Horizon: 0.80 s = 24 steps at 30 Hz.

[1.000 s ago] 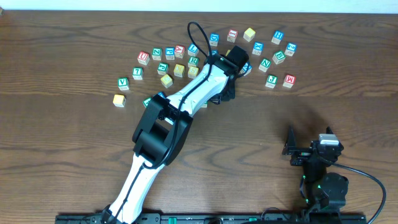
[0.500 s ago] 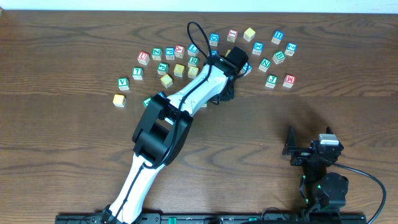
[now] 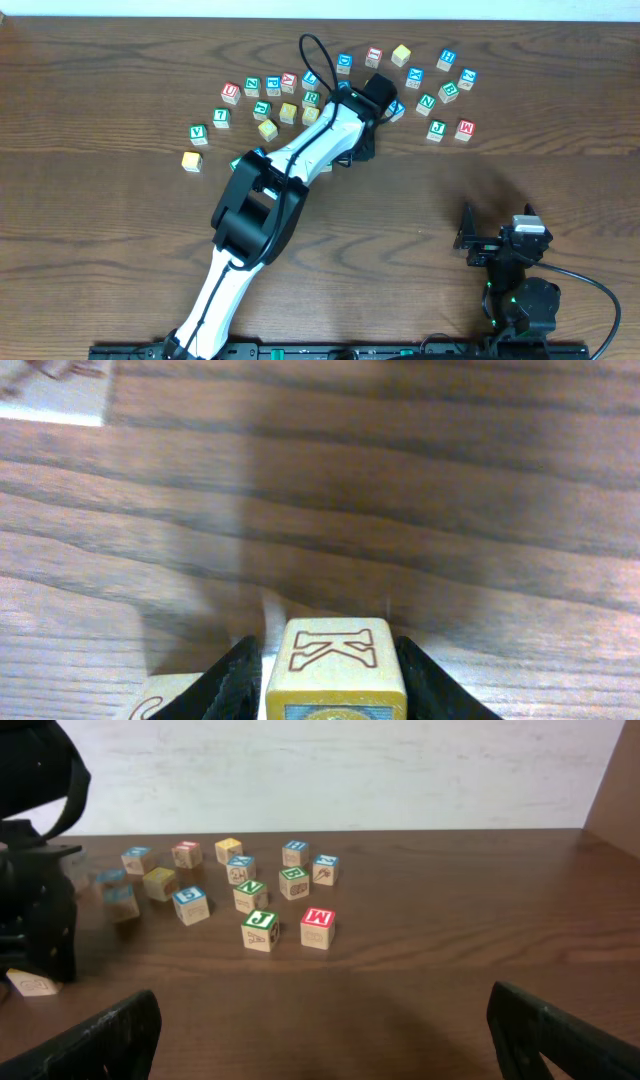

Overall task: Spell out ROBOT
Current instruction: 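Carry the yellow O block and place it right of the R block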

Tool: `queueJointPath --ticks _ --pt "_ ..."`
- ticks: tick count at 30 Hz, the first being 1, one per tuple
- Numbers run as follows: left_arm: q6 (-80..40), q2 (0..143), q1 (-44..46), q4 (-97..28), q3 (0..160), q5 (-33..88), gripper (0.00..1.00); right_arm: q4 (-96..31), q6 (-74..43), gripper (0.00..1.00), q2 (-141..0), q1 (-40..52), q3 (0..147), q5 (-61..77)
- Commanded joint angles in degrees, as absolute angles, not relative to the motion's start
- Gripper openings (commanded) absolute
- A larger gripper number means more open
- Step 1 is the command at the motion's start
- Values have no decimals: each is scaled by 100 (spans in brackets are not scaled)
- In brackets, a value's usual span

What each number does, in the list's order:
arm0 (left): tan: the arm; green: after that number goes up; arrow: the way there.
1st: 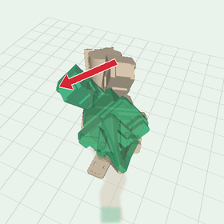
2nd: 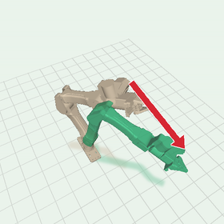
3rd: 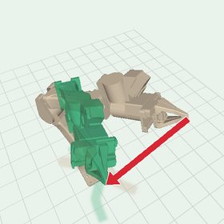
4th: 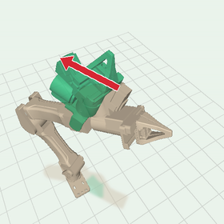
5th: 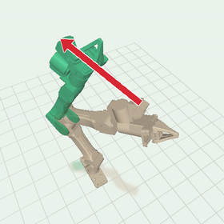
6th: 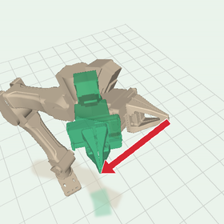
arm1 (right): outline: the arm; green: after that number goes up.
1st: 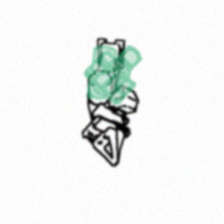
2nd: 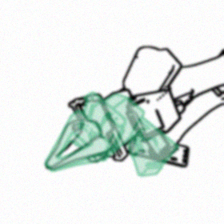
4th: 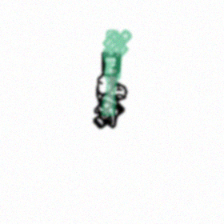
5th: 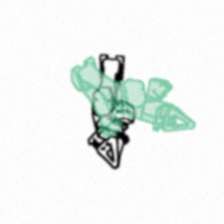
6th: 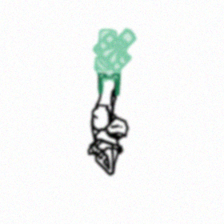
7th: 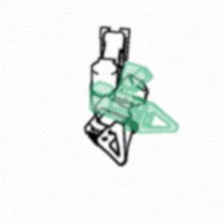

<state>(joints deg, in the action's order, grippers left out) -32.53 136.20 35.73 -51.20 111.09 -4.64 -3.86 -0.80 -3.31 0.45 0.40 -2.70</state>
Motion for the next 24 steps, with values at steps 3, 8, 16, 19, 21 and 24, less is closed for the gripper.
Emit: queueJointPath --ticks 3,8,16,19,21,24 --pt "-3000 13222 3385 -5122 11434 -497 41 -405 -34 99 -303 8 32 -261" --pt "-2893 13091 3317 -4969 11437 -497 41 -405 -34 99 -303 8 32 -261" --pt "-2801 12678 3275 -5282 11437 -508 41 -405 -34 99 -303 8 32 -261" --pt "-3192 12433 3173 -5745 11437 -703 40 -405 -34 99 -303 8 32 -261" --pt "-3463 12322 3074 -6110 11437 -735 34 -405 -34 99 -303 8 32 -261" --pt "-3854 12315 2943 -6659 11426 -701 28 -405 -34 99 -303 8 32 -261"
